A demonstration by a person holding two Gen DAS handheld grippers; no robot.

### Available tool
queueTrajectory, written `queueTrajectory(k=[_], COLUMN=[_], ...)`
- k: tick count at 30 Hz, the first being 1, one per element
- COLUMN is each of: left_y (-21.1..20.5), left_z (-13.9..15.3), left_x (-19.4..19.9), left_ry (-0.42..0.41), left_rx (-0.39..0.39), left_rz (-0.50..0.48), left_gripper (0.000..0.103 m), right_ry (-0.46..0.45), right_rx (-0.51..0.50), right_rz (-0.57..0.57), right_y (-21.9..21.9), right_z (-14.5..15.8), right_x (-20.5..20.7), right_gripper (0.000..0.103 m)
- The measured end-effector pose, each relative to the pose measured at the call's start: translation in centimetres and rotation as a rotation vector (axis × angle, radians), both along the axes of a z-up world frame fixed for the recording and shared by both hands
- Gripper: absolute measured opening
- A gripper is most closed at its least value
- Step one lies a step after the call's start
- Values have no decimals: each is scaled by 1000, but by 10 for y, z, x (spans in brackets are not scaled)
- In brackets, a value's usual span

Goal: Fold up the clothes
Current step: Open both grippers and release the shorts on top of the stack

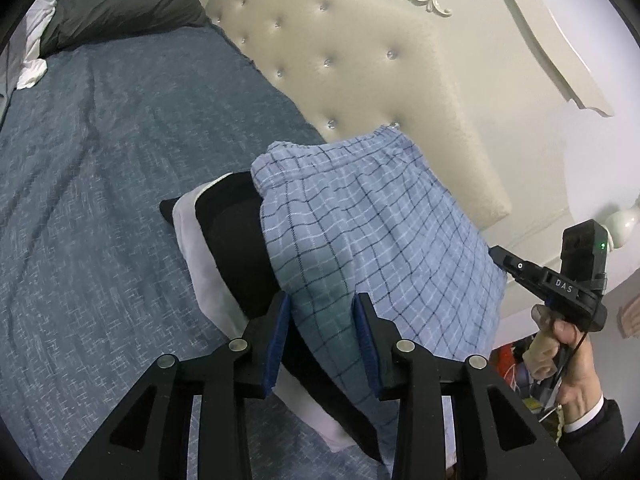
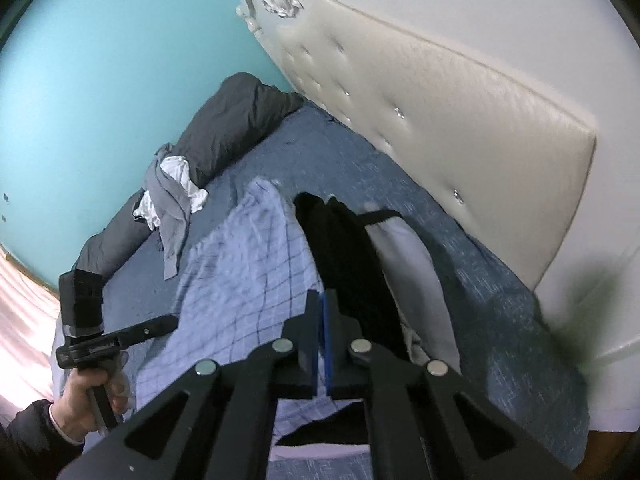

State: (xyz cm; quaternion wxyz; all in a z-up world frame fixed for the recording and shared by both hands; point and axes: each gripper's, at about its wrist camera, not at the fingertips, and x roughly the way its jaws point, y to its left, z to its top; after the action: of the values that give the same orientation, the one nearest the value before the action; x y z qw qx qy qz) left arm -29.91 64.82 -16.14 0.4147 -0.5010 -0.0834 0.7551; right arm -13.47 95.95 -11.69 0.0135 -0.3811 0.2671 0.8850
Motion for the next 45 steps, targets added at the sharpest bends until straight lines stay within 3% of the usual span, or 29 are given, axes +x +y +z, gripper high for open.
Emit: queueTrajectory(k=[5, 10, 14, 17, 20, 26, 31, 35, 38, 45], left_y=[-2, -6, -3, 0, -2, -17, -21, -22, -22, -34], left_z=[3, 15, 23, 19, 11, 11, 21, 23, 23, 32], left_x=[2, 8, 16, 20, 21, 21, 31, 46, 50, 56], left_ry=[14, 59, 83, 80, 78, 73, 80, 84, 84, 87], left_rx=[-4, -2, -3, -22, -47, -30, -4, -12, -23, -19], left_rz=[-1, -4, -38, -50, -46, -19, -18, -40, -43, -18], left_gripper=[36, 36, 36, 36, 37, 40, 43, 43, 43, 45], right_ry=[30, 138, 140, 85, 40, 59, 131, 86, 59, 95], right_rx=[-17, 23, 48, 57, 78, 92, 52, 86, 99, 103], right_rz=[-48, -13, 73, 96, 74, -11, 18, 38, -10, -48], right_y=[4, -4, -25, -34, -33, -19, -20, -32, -30, -36], right_z=[0, 23, 26, 14, 2, 5, 13, 7, 3, 17], right_x=[5, 13, 3, -5, -5, 13, 18, 11, 15, 35], right_gripper=[3, 4, 4, 4, 4, 4, 4, 4, 4, 4])
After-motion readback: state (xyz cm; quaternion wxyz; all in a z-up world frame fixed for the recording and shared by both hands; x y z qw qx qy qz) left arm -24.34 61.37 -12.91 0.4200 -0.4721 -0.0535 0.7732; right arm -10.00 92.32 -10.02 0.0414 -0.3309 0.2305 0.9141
